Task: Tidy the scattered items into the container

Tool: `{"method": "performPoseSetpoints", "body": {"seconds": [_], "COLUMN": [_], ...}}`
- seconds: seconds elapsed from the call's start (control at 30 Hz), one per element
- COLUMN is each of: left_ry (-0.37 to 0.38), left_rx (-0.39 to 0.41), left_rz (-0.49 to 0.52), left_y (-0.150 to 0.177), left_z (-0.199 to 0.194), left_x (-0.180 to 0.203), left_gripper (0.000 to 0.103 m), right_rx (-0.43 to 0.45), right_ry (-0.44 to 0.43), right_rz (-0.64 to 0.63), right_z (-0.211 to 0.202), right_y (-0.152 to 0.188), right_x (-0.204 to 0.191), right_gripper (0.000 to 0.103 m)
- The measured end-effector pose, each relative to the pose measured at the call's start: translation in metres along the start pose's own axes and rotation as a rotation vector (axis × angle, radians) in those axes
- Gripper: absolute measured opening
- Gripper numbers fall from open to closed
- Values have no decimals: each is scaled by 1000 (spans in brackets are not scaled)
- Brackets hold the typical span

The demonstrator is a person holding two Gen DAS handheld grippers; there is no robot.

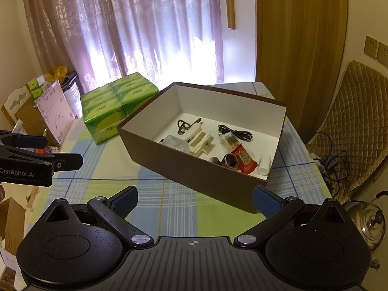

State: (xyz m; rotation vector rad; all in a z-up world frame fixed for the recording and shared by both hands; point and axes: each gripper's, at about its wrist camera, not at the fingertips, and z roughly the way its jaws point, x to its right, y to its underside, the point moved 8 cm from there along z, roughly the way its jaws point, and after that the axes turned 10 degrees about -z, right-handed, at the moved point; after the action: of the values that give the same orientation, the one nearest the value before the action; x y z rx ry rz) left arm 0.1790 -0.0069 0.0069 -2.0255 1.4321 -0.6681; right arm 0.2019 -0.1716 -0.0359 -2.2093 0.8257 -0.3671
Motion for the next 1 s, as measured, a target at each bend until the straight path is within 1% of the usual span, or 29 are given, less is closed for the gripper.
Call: {"method": "performPoseSetpoints", "body": {"seconds": [0.43,1.0], "left_ry": [-33,-31], "left_rx": [-15,-34], "left_rz": [26,56], "left_y": [10,10], "left_z": [5,20], "left_x": [-7,-6], "left_gripper": [95,95], "right_rx": [-14,-32], "right_ry": [24,56], "right_rz": [-16,-8], "right_z": [5,12], "right_y": [2,4], "right_x": [-7,-3], "right_gripper": [103,103]}}
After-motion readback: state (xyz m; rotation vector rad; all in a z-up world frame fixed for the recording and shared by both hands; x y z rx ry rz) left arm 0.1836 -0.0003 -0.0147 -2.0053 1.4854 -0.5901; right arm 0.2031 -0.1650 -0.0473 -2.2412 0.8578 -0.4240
